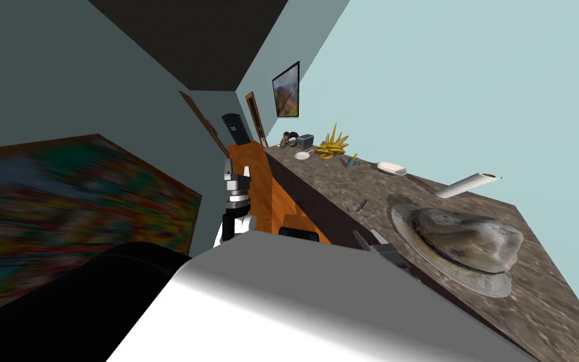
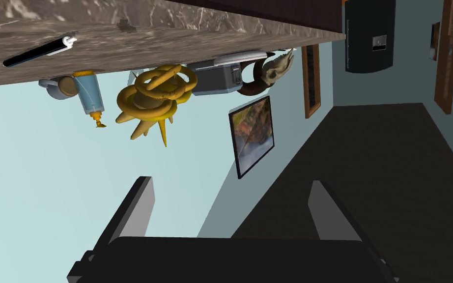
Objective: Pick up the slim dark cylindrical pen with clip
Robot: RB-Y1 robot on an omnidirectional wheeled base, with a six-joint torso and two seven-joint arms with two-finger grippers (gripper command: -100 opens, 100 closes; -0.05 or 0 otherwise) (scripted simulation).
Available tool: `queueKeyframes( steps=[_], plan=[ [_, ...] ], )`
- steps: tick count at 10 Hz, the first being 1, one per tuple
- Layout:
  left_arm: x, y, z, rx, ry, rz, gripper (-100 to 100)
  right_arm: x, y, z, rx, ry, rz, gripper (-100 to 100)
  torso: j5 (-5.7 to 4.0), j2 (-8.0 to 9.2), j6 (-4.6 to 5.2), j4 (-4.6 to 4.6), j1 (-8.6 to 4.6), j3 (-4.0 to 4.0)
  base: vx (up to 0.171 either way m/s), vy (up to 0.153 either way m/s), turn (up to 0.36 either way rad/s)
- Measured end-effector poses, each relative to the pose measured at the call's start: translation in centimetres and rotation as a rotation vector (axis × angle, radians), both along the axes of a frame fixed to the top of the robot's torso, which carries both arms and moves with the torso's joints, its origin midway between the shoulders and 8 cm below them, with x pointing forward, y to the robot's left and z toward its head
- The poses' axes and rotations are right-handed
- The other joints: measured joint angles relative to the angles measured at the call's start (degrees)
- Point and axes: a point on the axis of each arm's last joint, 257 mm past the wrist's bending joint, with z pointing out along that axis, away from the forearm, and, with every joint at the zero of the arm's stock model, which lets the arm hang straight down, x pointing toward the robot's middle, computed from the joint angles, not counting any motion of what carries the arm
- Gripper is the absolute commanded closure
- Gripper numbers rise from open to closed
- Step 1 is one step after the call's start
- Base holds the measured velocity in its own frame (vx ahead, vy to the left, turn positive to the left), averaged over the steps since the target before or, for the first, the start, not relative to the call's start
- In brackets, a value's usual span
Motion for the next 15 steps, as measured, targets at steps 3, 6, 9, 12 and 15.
queueKeyframes(
  steps=[3, 6, 9, 12, 15],
  plan=[
    [0.0, 0.0, 0.0, 0.0, 0.0, 0.0, 0, -3.1, -0.5, -2.6, -0.131, 0.096, 0.046, -100, -0.01, 0.02, 0.04, 0.0, -0.06, 0.01, 0.062, 0.04, 0.156],
    [0.0, 0.0, 0.0, 0.0, 0.0, 0.0, 0, -6.5, -1.6, -5.2, -0.276, 0.204, 0.114, -100, -0.01, 0.0, 0.01, 0.0, -0.07, 0.0, 0.06, 0.028, 0.137],
    [0.0, 0.0, 0.0, 0.0, 0.0, 0.0, 0, -10.0, -2.7, -6.9, -0.399, 0.295, 0.185, -100, -0.03, -0.01, 0.04, 0.0, -0.11, -0.01, 0.069, 0.02, 0.171],
    [0.0, 0.0, 0.0, 0.0, 0.0, 0.0, 0, -14.1, -3.4, -8.3, -0.528, 0.392, 0.278, -100, -0.02, -0.02, 0.01, -0.01, -0.14, -0.02, 0.065, 0.008, 0.136],
    [0.0, 0.0, 0.0, 0.0, 0.0, 0.0, 0, -17.3, -4.4, -9.6, -0.645, 0.467, 0.374, -100, -0.04, 0.0, 0.05, 0.0, -0.14, -0.01, 0.066, 0.006, 0.157]
  ],
)
